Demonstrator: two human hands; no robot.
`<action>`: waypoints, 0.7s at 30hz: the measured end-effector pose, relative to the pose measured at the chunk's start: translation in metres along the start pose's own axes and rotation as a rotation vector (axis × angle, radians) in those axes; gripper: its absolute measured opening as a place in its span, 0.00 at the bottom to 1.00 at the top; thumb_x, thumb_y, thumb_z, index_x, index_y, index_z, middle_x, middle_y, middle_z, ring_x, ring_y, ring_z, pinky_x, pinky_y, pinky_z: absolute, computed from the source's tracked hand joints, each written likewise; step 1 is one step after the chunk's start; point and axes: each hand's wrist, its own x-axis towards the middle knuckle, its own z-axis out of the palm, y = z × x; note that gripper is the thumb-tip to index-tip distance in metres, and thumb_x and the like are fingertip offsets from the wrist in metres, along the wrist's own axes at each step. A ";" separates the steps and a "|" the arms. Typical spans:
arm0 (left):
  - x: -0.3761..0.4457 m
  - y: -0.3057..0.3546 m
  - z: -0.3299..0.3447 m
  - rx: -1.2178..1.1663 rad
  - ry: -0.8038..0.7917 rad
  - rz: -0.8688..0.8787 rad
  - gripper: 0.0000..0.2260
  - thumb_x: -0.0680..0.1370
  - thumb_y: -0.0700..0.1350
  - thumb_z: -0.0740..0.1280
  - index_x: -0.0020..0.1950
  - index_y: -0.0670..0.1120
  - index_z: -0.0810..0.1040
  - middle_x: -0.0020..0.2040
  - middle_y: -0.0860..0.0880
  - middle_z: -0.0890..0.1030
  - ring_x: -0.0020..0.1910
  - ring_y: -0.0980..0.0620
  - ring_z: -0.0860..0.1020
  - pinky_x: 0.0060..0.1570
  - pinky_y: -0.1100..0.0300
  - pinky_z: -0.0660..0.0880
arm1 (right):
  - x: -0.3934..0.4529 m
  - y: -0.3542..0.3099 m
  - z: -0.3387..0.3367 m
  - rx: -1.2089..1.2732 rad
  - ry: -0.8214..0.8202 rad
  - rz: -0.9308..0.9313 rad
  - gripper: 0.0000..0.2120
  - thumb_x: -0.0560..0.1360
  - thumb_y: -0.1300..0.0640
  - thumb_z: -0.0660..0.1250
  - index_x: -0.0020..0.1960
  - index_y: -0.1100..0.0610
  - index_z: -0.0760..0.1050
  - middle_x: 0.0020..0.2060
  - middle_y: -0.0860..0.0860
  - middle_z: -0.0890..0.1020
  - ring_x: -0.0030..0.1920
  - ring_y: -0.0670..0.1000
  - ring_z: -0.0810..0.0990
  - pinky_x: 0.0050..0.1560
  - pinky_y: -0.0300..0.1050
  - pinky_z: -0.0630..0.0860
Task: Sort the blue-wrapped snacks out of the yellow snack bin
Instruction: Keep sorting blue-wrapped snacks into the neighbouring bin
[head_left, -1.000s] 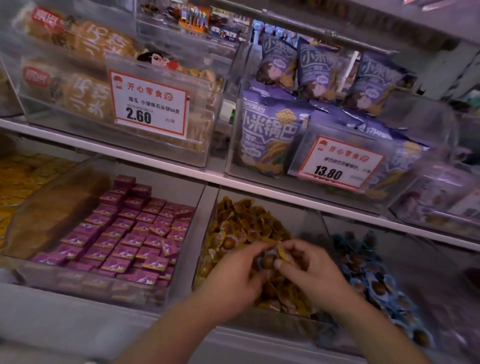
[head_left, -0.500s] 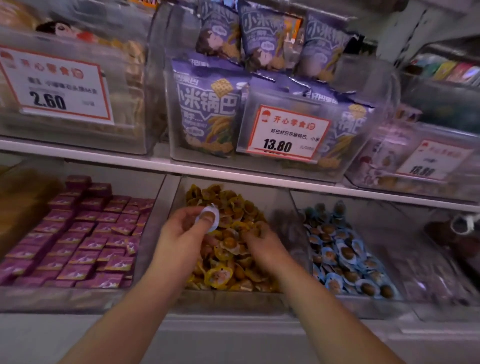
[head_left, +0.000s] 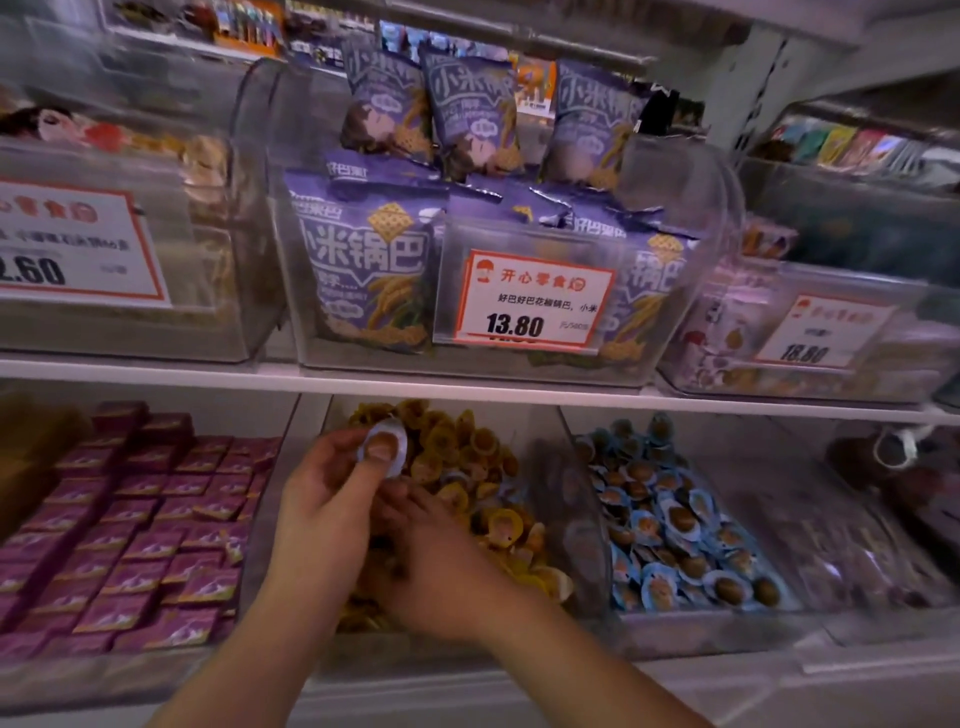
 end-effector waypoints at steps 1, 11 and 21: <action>0.000 0.000 0.000 -0.002 0.006 -0.003 0.06 0.78 0.43 0.71 0.54 0.47 0.81 0.43 0.51 0.86 0.41 0.55 0.84 0.40 0.61 0.78 | -0.005 0.002 -0.005 0.105 -0.010 0.002 0.25 0.76 0.53 0.65 0.73 0.48 0.68 0.74 0.48 0.69 0.77 0.51 0.61 0.77 0.50 0.56; -0.004 0.002 0.009 0.000 0.043 -0.021 0.03 0.78 0.45 0.70 0.52 0.49 0.81 0.41 0.50 0.85 0.39 0.48 0.83 0.32 0.59 0.79 | 0.035 0.074 -0.043 0.291 0.152 0.976 0.20 0.80 0.53 0.57 0.63 0.64 0.76 0.63 0.64 0.78 0.65 0.63 0.75 0.65 0.51 0.72; -0.006 0.001 0.007 0.033 0.015 -0.031 0.03 0.78 0.46 0.70 0.51 0.52 0.79 0.38 0.56 0.85 0.35 0.57 0.83 0.32 0.70 0.74 | 0.057 0.086 -0.021 0.106 -0.118 0.998 0.25 0.75 0.45 0.61 0.65 0.58 0.77 0.67 0.59 0.77 0.65 0.60 0.76 0.57 0.42 0.71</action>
